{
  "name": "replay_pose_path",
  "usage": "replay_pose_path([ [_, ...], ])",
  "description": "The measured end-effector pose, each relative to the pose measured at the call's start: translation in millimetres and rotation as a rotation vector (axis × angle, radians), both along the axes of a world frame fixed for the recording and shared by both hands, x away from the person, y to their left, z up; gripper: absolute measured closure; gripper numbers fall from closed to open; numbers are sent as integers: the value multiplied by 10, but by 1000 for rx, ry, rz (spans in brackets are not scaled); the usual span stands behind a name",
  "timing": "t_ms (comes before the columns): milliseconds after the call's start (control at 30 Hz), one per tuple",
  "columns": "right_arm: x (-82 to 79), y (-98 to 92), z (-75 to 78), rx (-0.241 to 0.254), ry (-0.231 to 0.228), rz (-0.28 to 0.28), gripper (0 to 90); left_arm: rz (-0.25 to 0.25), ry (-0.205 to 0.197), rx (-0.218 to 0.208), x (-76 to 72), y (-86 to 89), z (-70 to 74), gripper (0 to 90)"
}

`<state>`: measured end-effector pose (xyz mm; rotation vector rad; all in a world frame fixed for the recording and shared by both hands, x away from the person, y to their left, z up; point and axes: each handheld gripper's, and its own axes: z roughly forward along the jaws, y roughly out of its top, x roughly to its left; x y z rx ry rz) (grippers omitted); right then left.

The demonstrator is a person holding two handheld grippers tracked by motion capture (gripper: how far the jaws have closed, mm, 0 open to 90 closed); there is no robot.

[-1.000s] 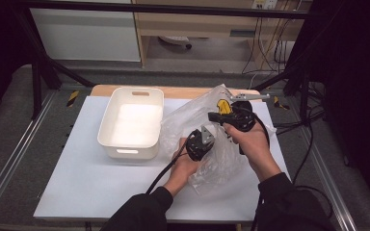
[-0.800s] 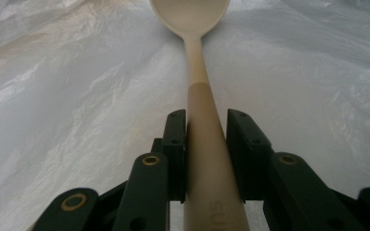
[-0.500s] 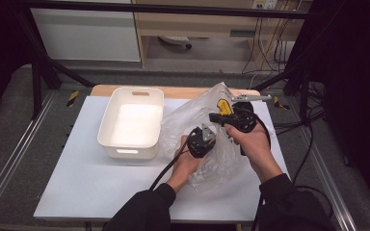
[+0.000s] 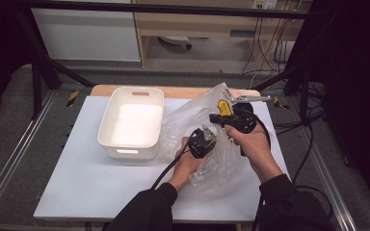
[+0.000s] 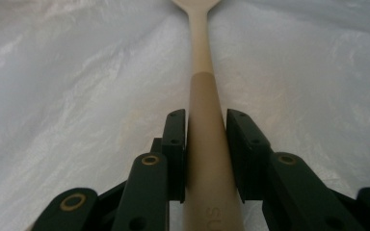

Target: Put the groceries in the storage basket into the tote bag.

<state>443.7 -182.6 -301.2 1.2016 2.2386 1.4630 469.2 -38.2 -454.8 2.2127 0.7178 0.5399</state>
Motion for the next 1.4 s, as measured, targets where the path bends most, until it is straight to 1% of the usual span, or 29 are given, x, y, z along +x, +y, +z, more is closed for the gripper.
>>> replay_pose_path([
  [33,0,1,-2,0,1,-1,900,35,-5,-90,-8,-46,-27,701],
  [67,1,-1,-5,-1,1,-1,900,69,6,-184,-21,-102,-59,701],
  [100,2,-3,-9,-3,2,0,900,19,-15,18,13,-16,-11,700],
  [133,4,-3,-11,-3,4,-1,900,30,-28,33,15,-21,-15,699],
  [167,6,-3,-15,-4,5,-2,900,6,0,13,11,-1,5,695],
  [200,7,-3,-17,-4,6,-1,900,42,14,-110,-12,-51,-30,664],
  [233,7,-2,-19,-3,9,-2,900,48,24,-131,-22,-56,-37,611],
  [267,10,-3,-24,-4,7,-3,900,46,33,-112,-34,-45,-36,568],
  [300,14,-7,-29,-4,9,-4,900,33,29,-86,-55,-18,-30,545],
  [333,18,-11,-37,-6,11,-6,900,27,31,-86,-98,-4,-27,538],
  [367,23,-17,-46,-7,14,-9,900,33,18,-90,-131,14,-27,529],
  [400,26,-24,-55,-8,16,-12,900,34,17,-98,-160,37,-28,519],
  [467,28,-36,-70,-4,22,-18,900,28,24,-101,-217,84,-27,496],
  [500,29,-40,-77,-3,21,-20,900,21,20,-106,-250,110,-24,490],
  [567,29,-46,-92,-3,21,-21,900,14,6,-99,-316,161,-13,476],
  [600,29,-47,-101,-2,24,-24,900,15,5,-103,-349,192,-5,464],
  [667,31,-51,-121,-7,26,-26,900,17,10,-126,-412,275,12,455],
  [700,32,-50,-132,-6,28,-28,900,14,6,-129,-445,313,19,455],
  [800,37,-48,-168,-14,31,-32,900,-1,-1,-122,-557,400,52,441],
  [867,44,-47,-200,-15,33,-35,900,-10,-14,-116,-650,454,83,425],
  [933,47,-40,-237,-18,38,-39,900,-21,-12,-128,-742,523,130,415],
  [1033,43,-27,-300,-20,44,-39,900,-20,-10,-172,-866,635,214,411],
  [1100,36,-17,-346,-21,43,-37,900,-30,-4,-187,-937,695,274,400],
  [1167,23,-1,-397,-18,47,-36,900,-30,-21,-202,-1021,768,325,385],
  [1200,18,6,-427,-20,45,-34,900,-32,-22,-216,-1058,809,345,382],
  [1333,-8,26,-567,-21,51,-37,900,-18,-8,-266,-1164,957,418,350],
  [1400,-27,34,-634,-27,52,-43,900,-14,-11,-274,-1202,1020,455,336],
])
